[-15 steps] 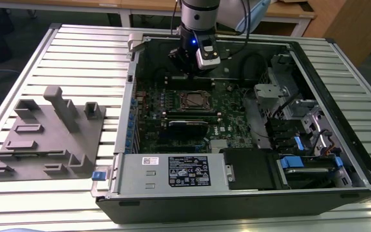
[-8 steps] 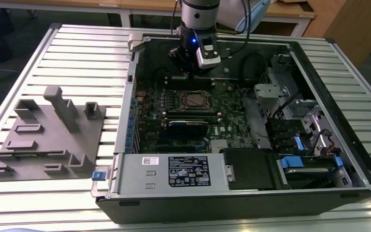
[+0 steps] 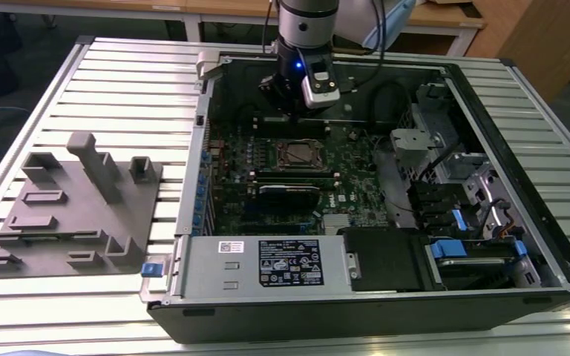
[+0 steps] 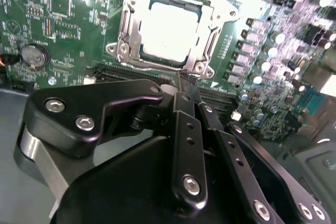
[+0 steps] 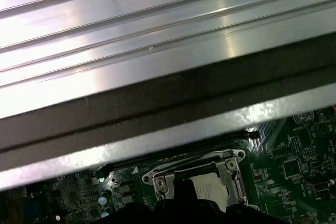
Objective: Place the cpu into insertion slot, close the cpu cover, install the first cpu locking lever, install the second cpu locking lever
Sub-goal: 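Install the first cpu locking lever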
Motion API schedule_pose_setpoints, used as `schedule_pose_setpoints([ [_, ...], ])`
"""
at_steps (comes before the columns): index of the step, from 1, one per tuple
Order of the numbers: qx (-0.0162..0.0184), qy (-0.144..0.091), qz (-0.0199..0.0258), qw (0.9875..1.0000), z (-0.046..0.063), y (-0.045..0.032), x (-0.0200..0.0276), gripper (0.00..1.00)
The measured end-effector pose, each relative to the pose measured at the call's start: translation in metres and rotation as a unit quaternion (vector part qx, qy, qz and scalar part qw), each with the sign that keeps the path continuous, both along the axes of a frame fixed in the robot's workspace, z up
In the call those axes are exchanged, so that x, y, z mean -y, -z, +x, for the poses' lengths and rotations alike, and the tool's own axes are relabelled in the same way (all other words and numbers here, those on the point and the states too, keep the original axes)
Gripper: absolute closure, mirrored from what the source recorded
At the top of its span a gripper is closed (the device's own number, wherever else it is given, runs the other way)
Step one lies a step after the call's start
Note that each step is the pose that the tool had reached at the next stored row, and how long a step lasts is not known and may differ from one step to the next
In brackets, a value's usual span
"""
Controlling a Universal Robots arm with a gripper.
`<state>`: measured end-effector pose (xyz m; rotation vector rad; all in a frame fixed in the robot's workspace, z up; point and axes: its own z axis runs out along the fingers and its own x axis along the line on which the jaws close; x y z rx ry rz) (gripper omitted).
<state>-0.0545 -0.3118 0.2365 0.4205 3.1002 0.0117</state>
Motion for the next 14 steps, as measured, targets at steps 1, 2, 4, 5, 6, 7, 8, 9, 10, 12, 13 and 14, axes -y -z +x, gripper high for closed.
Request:
schedule_pose_setpoints([
  [1,0.0000,0.000,0.0001,1.0000,0.0000,0.0000,0.0020,0.89],
  [2,0.0001,0.000,0.0003,1.0000,0.0000,0.0000,0.0035,0.89],
  [4,0.0003,0.000,0.0005,1.0000,0.0000,0.0000,0.0058,0.89],
  [5,0.0004,-0.001,0.0005,1.0000,0.0000,0.0001,0.0066,0.89],
  [6,0.0004,-0.002,0.0005,1.0000,0.0000,0.0001,0.0073,0.89],
  [7,0.0004,-0.003,0.0005,1.0000,0.0001,0.0002,0.0078,0.89],
  [8,0.0005,-0.004,0.0005,1.0000,0.0001,0.0004,0.0082,0.89],
  [9,0.0006,-0.006,0.0006,1.0000,0.0002,0.0006,0.0083,0.89],
  [10,0.0007,-0.009,0.0006,1.0000,0.0004,0.0008,0.0084,0.89],
  [12,0.0013,-0.017,0.0005,0.9999,0.0007,0.0012,0.0085,0.89],
  [13,0.0017,-0.021,0.0005,0.9998,0.0009,0.0016,0.0085,0.89],
  [14,0.0020,-0.025,0.0006,0.9997,0.0012,0.0019,0.0084,0.89],
])
